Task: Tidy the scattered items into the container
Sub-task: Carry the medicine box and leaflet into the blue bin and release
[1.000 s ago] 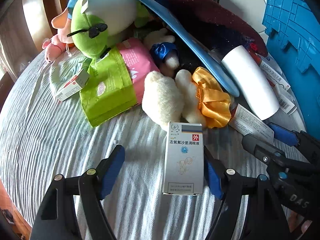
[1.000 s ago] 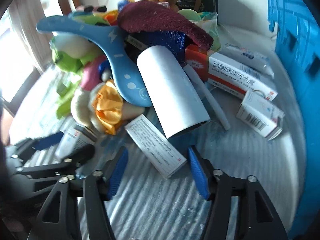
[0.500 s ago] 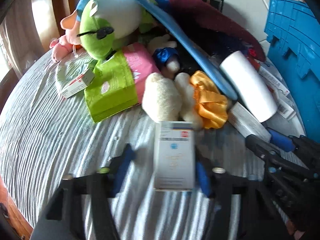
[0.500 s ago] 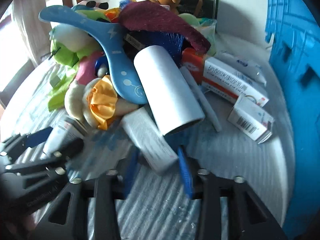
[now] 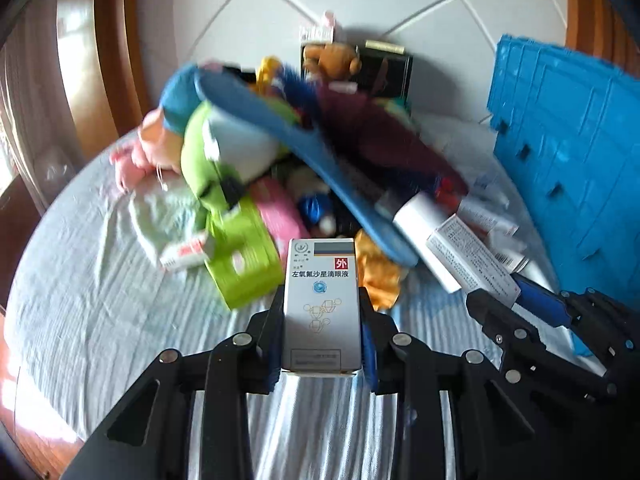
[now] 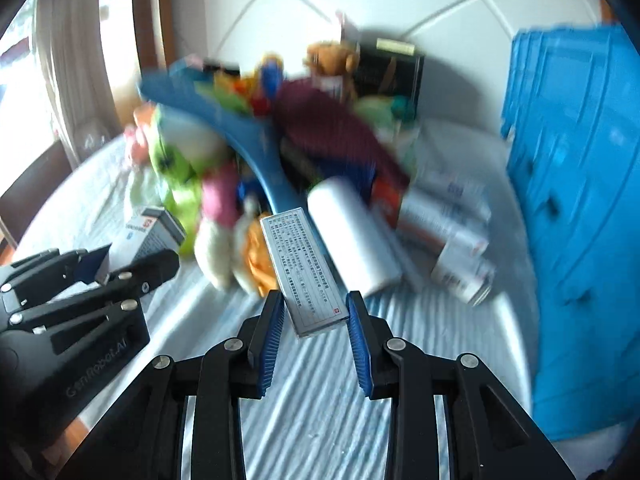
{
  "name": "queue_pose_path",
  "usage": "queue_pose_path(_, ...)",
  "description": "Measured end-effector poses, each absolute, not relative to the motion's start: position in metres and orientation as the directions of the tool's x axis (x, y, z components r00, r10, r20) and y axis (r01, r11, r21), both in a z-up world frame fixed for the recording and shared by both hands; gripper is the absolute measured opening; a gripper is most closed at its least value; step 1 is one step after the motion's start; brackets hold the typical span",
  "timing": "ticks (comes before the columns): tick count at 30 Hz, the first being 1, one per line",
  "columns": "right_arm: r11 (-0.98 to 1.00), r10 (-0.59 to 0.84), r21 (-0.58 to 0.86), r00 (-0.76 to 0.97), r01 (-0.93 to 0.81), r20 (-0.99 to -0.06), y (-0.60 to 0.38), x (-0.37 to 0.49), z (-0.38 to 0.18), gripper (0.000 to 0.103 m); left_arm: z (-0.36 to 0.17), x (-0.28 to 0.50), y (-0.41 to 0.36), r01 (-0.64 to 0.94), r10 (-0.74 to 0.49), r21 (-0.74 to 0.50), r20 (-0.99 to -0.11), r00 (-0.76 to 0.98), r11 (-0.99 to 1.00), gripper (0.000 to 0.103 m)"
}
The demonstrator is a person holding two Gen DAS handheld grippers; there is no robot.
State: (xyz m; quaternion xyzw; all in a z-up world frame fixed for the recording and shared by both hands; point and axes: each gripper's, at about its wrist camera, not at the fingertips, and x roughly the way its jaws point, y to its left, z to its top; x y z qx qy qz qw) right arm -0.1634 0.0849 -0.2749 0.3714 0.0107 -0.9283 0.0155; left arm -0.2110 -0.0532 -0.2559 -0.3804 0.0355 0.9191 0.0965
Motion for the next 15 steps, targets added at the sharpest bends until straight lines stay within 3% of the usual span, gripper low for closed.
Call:
queue_pose_path(8,-0.998,0.055,-0.059,-0.861,-0.029,-0.505,0.080,-0.125,-0.155,0.032,-0.157,-0.195,-0.054,-0.244,0.219,-0.033,-0.566,-0.795,-0.969,0.030)
queue_pose_path(15,-0.982,0.175,-0.129,-0.924,-0.139,-0.339,0.123,-0.091,-0.058,0.032,-0.073,-0.179,0.008,-0.348,0.324,-0.027,-0.433,-0.841,-0.937,0.030)
